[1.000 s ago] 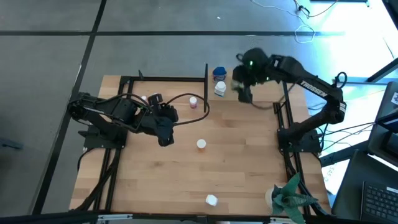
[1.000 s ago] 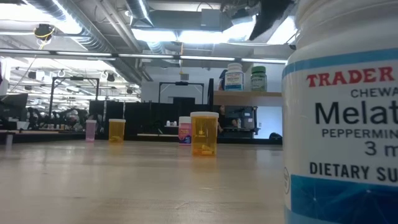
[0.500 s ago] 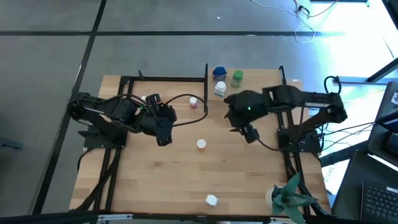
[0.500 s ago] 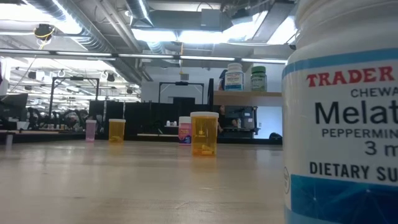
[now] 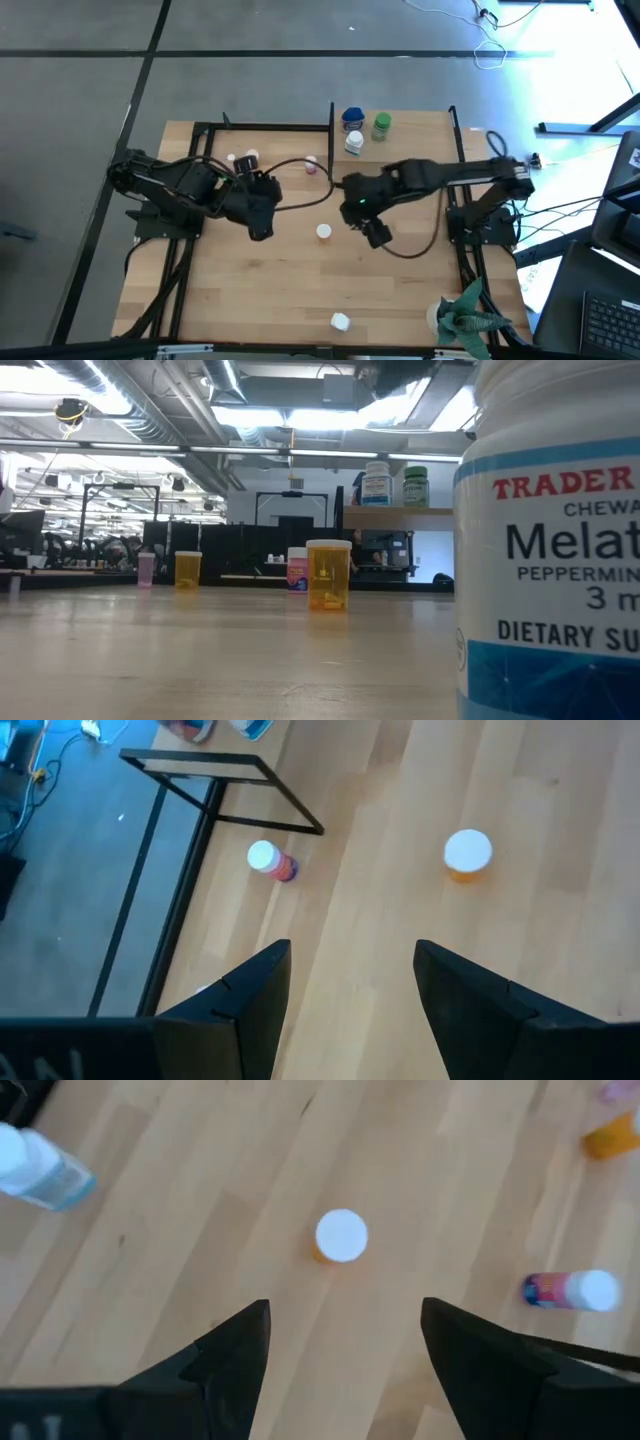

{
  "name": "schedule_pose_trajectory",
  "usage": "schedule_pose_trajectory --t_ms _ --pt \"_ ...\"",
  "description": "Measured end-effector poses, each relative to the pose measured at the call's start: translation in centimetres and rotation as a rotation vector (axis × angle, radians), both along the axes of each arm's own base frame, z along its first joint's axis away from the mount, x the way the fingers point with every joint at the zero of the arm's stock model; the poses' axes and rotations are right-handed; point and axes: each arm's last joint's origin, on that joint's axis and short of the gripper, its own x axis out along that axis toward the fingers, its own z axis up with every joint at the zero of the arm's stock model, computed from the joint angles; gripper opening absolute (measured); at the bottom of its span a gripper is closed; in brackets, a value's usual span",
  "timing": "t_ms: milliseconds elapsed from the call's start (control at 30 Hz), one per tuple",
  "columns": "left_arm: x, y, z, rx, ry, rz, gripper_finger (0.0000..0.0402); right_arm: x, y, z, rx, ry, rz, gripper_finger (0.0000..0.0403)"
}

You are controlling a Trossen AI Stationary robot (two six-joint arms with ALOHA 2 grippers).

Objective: Pick and place medicine bottles onto shelf by color
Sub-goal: Put the bottom orange medicine bottle on the shelf

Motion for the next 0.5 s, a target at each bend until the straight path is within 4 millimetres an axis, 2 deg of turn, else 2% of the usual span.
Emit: schedule_pose_trajectory --t_ms 267,500 --pt "-1.0 -2.1 -0.1 -0.018 0.008 -0.051 0.0207 3.7 0.5 -4.7 -0.02 0.08 0.019 0.0262" --pt "-1.6 -2.6 -0.3 -0.02 0.023 -0.044 0.0207 6.2 0.7 -7.9 -0.027 0.094 0.032 0.0262"
